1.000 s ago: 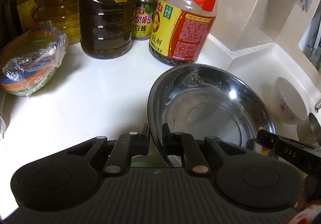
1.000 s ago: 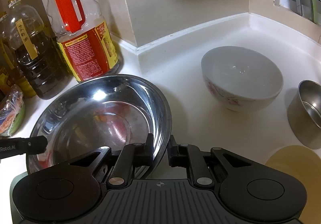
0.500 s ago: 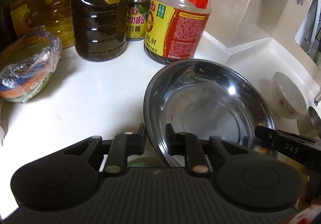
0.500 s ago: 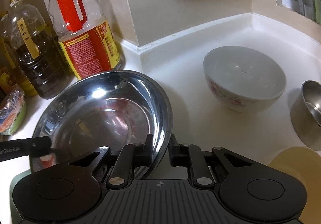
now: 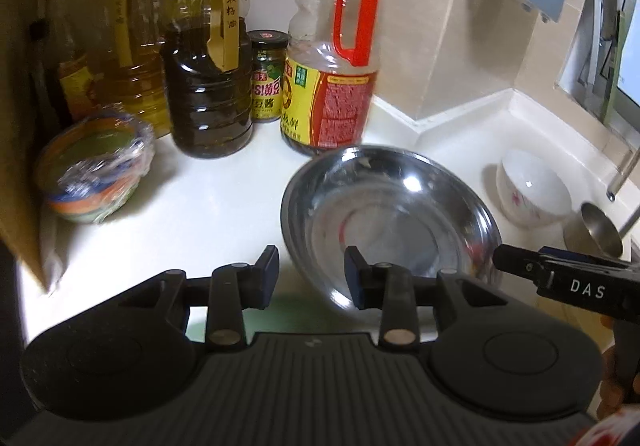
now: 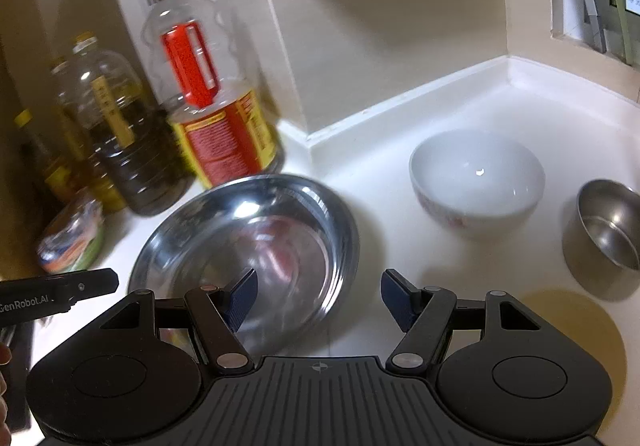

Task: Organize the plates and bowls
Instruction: 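Open both tools to release the basin on the plate, then move both tools back toward the green square tray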

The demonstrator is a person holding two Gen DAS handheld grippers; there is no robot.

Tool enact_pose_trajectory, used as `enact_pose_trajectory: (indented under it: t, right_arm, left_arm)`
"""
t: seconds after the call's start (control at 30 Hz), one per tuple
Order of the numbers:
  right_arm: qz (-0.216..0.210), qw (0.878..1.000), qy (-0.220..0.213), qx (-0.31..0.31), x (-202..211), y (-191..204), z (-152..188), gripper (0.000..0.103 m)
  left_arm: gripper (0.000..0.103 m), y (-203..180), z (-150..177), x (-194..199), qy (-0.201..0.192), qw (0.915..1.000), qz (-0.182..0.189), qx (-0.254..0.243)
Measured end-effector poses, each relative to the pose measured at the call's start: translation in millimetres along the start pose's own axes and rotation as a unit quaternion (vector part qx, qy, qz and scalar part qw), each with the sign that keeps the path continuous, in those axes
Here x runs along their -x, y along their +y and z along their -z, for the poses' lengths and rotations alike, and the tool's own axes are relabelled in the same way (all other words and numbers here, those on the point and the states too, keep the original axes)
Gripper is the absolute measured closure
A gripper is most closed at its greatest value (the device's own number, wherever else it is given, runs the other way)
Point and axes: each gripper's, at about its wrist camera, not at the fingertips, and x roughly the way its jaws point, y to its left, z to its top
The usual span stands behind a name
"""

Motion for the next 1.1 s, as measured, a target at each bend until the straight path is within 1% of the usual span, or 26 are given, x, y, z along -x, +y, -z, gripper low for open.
enact_pose_trajectory:
  t: [0.27,0.47,0.63,0.83,1.1]
  right_arm:
    - [-0.041,0.997,0.049,0.032,41.2,-1.6,34.6,0.035]
    - [-0.059,0.994,0.075,0.054,64.4,-3.5,59.9,0.035]
    - [-0.074,0.99,0.1,0.071,74.3,-1.6,82.7,0.035]
    - [-0.098,0.983,0.112,0.104,88.9,4.2,104.6,0.035]
    - [-0.128,0.979,0.114,0.112,104.1,2.9,117.2,0.035]
  left_arm:
    - [0.071,-23.7,48.5,45.6,0.03,0.9993,-0.009,0.021]
    - [0.071,-33.5,85.9,72.1,0.047,0.9974,-0.028,0.047]
    - [0.071,-35.8,112.7,88.3,0.062,0.9947,-0.045,0.068]
    - [0.071,-38.0,138.6,105.7,0.07,0.9914,-0.067,0.088]
    - [0.071,-43.4,156.7,124.5,0.07,0.9886,-0.087,0.101]
